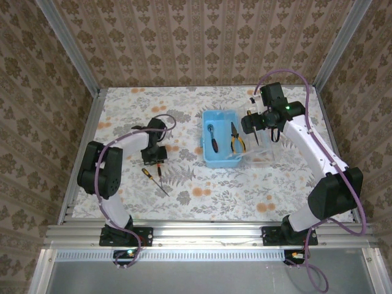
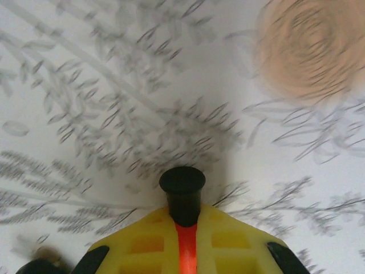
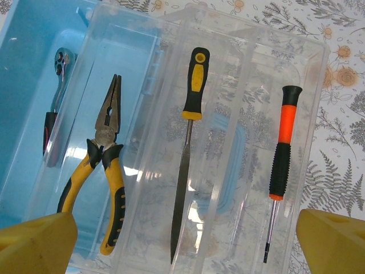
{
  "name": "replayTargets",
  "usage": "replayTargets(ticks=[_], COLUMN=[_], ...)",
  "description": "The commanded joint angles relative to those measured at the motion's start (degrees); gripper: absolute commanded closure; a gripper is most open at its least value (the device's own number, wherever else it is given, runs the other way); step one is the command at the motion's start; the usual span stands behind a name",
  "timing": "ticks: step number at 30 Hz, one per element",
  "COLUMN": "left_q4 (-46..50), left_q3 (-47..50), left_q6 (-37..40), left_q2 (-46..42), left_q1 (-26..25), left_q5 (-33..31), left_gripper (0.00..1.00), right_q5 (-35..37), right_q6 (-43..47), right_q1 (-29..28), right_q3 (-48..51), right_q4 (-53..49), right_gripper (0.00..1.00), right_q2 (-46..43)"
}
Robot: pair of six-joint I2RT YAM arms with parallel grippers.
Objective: Pack the tool kit
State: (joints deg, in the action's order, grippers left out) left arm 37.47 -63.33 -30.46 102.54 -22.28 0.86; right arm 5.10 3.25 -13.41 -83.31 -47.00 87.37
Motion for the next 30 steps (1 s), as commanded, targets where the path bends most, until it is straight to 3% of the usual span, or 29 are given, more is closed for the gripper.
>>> replayTargets(ticks=[1, 7, 13, 19, 23, 30], left_q4=[-11.35, -12.26, -14.77, -19.47, -24.02, -29.55], left_q3=[-4.27, -9.83, -16.9, -23.98, -25.59, -24.02], left_q6=[-1.1, -1.49, -3.23, -5.83, -8.91, -12.76], left_q2=[1.31, -0.24, -2.35, -4.48, -5.98, -9.33], left_q1=[-1.45, -1.97, -2.73, -3.51, -6.24, -8.68], left_q5=[5.03, 8.24, 15.66, 24.78, 29.63, 33.92], left_gripper=[1.0, 1.0, 1.0, 1.0, 1.0, 1.0], right_q5=[-0.01, -3.3, -20.66, -31.59, -33.29, -32.8], right_q6=[0.36, 0.18, -4.02, -7.74, -8.95, -9.65], right_q1=[-0.21, -0.27, -2.0, -8.22, -11.66, -12.34], right_q3=[-2.12, -2.64, -1.63, -1.51, -1.42, -2.77], right_q4=[-2.39, -2.83, 2.43, 9.47, 13.96, 18.04], right_gripper=[0.0, 0.0, 0.0, 0.0, 0.1, 0.29], right_q2=[0.23, 0.03, -2.43, -1.98, -0.59, 1.24])
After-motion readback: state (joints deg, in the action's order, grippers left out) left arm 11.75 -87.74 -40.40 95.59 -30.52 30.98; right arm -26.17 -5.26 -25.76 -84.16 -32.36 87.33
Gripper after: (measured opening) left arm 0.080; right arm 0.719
